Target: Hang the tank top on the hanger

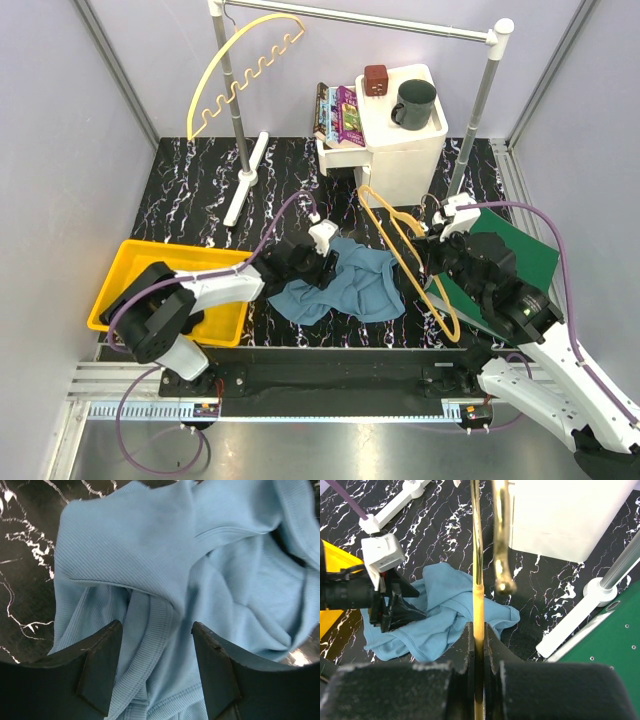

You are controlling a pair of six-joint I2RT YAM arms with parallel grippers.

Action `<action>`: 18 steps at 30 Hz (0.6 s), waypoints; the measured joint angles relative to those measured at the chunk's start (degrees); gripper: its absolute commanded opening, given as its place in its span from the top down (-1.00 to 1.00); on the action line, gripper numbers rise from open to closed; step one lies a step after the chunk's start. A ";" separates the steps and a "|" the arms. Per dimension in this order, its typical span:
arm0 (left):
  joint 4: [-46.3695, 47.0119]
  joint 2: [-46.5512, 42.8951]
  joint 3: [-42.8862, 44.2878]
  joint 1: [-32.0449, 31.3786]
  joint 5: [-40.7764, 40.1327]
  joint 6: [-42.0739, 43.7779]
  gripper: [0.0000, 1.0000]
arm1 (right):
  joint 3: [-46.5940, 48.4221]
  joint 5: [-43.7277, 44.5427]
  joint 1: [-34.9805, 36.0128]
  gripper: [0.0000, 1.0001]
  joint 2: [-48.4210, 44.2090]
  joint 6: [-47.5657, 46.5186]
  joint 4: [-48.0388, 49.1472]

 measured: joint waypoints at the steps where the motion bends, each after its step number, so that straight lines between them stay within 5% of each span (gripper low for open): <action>1: -0.11 0.48 0.17 -0.13 -0.57 -0.11 -0.17 | -0.04 0.00 0.00 1.00 -0.07 0.04 0.00; 18: -0.72 2.60 2.47 -0.42 -3.63 -1.03 0.19 | -0.20 -0.11 0.00 1.00 -0.31 0.61 0.00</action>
